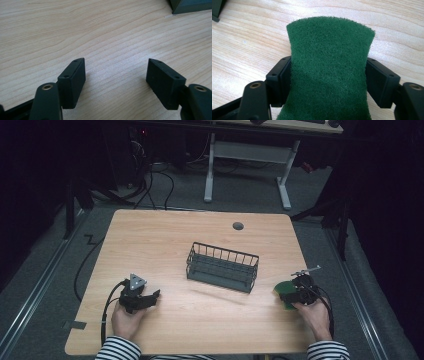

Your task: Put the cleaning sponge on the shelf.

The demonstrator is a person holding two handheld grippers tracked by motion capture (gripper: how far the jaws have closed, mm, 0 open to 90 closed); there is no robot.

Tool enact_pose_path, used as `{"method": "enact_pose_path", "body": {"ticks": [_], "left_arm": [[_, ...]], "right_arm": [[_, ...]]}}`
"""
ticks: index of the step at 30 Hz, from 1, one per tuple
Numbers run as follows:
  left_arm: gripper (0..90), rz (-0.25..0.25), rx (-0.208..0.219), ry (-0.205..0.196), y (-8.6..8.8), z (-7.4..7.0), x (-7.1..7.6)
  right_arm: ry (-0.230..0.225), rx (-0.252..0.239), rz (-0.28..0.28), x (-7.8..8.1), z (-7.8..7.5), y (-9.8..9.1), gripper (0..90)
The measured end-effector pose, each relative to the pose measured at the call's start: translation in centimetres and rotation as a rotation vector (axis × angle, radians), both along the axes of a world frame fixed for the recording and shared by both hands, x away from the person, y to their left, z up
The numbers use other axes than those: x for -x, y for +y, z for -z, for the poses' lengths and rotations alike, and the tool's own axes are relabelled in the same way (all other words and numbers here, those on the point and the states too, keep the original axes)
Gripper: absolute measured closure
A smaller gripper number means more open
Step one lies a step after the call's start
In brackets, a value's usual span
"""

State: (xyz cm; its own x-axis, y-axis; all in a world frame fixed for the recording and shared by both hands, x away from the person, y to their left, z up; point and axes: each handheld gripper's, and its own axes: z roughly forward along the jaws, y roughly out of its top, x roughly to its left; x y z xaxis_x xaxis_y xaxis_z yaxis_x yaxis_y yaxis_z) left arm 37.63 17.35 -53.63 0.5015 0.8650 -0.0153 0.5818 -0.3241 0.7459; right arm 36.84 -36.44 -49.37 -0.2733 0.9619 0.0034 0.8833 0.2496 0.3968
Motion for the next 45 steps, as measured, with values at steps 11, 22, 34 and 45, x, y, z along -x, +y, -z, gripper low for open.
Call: {"method": "enact_pose_path", "body": {"ticks": [11, 22, 34, 45], "left_arm": [[31.6, 0.002, -0.001, 0.001, 0.0, 0.0, 0.0], [31.1, 0.000, 0.001, 0.001, -0.1, 0.0, -0.1], [31.0, 0.000, 0.001, 0.002, 0.0, 0.0, -0.1], [30.9, -0.001, 0.006, 0.003, 0.0, 0.0, -0.1]], "right_arm": [[-0.042, -0.019, 0.012, 0.3, -1.0, -0.1, 31.0], [-0.132, -0.085, 0.004, 0.7, -3.9, 0.3, 31.0], [-0.249, -0.066, -0.078, -0.1, -8.6, 2.3, 31.0], [-0.320, -0.040, -0.180, -2.6, -12.2, 6.8, 31.0]]}}
